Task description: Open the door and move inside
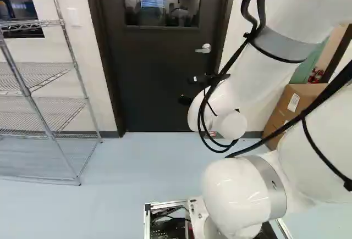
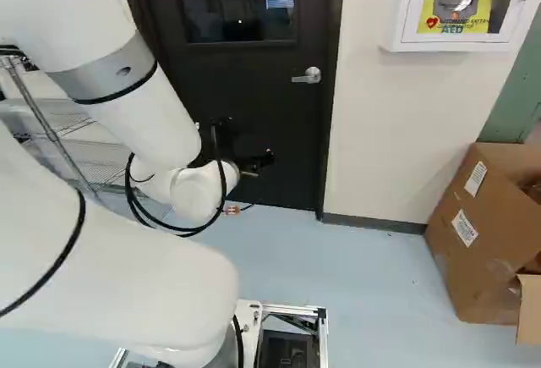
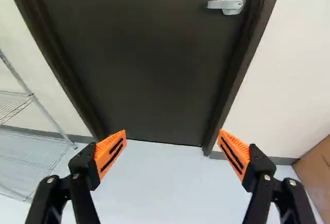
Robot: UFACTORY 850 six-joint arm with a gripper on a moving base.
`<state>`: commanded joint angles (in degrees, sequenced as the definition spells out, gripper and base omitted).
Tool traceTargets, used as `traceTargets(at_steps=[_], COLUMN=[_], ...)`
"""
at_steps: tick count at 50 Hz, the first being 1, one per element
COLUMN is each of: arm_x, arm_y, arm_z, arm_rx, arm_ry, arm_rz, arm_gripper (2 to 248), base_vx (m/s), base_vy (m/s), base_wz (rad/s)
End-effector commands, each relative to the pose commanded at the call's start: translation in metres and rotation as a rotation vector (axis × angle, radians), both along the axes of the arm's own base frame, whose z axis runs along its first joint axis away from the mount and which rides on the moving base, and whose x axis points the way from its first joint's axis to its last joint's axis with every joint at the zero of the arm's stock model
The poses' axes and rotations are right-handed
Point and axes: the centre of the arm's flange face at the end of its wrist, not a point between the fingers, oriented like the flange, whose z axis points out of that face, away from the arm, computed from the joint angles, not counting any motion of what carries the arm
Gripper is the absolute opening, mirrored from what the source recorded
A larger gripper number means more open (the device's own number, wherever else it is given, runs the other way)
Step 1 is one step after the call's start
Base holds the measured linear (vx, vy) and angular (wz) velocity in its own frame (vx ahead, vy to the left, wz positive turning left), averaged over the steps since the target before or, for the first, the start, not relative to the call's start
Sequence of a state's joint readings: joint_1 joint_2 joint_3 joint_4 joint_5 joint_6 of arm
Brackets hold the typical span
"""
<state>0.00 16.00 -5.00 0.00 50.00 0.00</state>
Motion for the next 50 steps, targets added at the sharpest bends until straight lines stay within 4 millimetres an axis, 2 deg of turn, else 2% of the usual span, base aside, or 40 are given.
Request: traceTargets(at_steps=[30, 50], arm_x=[0.0000, 0.0000], arm_y=[0.0000, 0.0000], arm_z=[0.0000, 0.0000], arm_rx=[0.000, 0.000], arm_ry=[0.000, 0.000], arm_rz=[0.000, 0.000], arm_gripper=[247, 247], base_vx=[0.198, 0.131], base_vy=[-0.009, 0.043], base_wz=[-0.219, -0.026])
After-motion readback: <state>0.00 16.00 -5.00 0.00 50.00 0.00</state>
